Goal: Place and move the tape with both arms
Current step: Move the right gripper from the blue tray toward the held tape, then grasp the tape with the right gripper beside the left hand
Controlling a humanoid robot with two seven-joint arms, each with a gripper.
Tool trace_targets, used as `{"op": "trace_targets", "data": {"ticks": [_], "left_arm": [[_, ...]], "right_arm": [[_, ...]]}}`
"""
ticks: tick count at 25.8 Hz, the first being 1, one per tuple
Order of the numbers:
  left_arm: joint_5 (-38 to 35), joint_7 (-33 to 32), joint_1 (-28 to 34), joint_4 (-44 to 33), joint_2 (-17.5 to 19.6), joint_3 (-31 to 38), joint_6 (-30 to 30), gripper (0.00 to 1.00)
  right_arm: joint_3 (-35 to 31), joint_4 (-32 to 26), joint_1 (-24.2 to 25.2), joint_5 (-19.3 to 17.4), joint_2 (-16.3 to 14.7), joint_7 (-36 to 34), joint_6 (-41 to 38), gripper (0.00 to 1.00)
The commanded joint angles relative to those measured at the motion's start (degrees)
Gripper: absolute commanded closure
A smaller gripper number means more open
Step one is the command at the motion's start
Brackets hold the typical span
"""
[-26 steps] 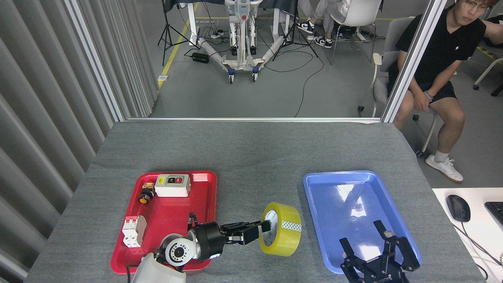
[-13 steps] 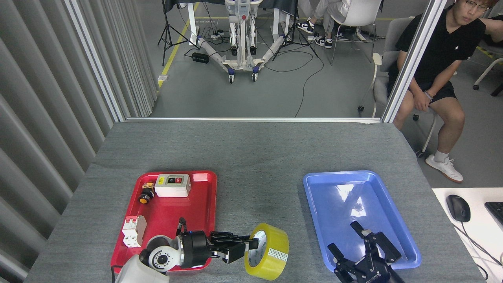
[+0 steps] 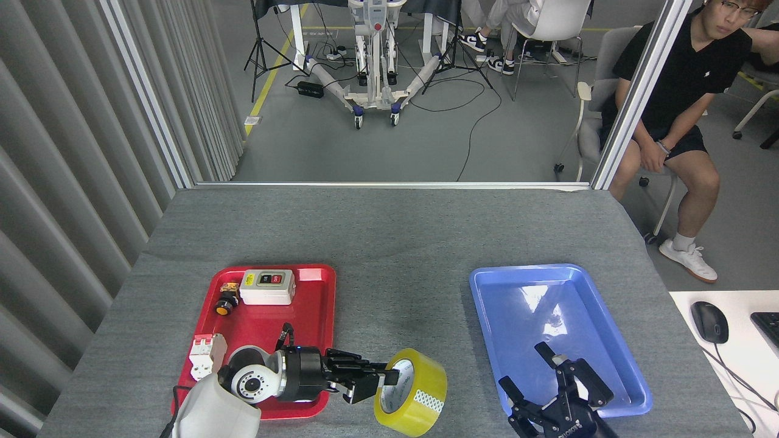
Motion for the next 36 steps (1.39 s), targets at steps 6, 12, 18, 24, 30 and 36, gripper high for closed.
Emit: {"op": "trace_targets", "data": {"ticks": [6, 12, 18, 24, 30, 36], "left_arm": [[0.4, -0.8, -3.3, -0.4, -0.2, -3.2, 0.0, 0.91], [0.4, -1.0, -5.4, -0.4, -0.2, -4.2, 0.0, 0.90], [0.4, -1.2, -6.9, -2.0, 0.0, -5.3, 0.0, 0.87], [0.5, -1.2, -6.9, -3.0, 0.2, -6.5, 0.0, 0.86], [0.6, -1.2, -6.9, -3.0, 0.2, -6.5, 0.0, 0.85], [0.6, -1.2, -7.0, -2.9, 0.2, -6.4, 0.0, 0.85]], "right_arm": [[0.0, -0.2, 0.0, 0.0, 0.2, -3.6, 0.2, 0.09], [2.1, -0.3, 0.0, 0.1, 1.0, -4.0, 0.1, 0.09], [4.3, -0.3, -0.4, 0.1, 0.8, -8.7, -0.1, 0.12], [4.2, -0.2, -4.2, -0.1, 1.2, -8.7, -0.2, 0.17], [4.4, 0.0, -4.8, 0.0, 2.1, -8.7, -0.9, 0.26], [6.8, 0.4, -5.9, 0.3, 2.1, -8.7, -1.1, 0.35]]}}
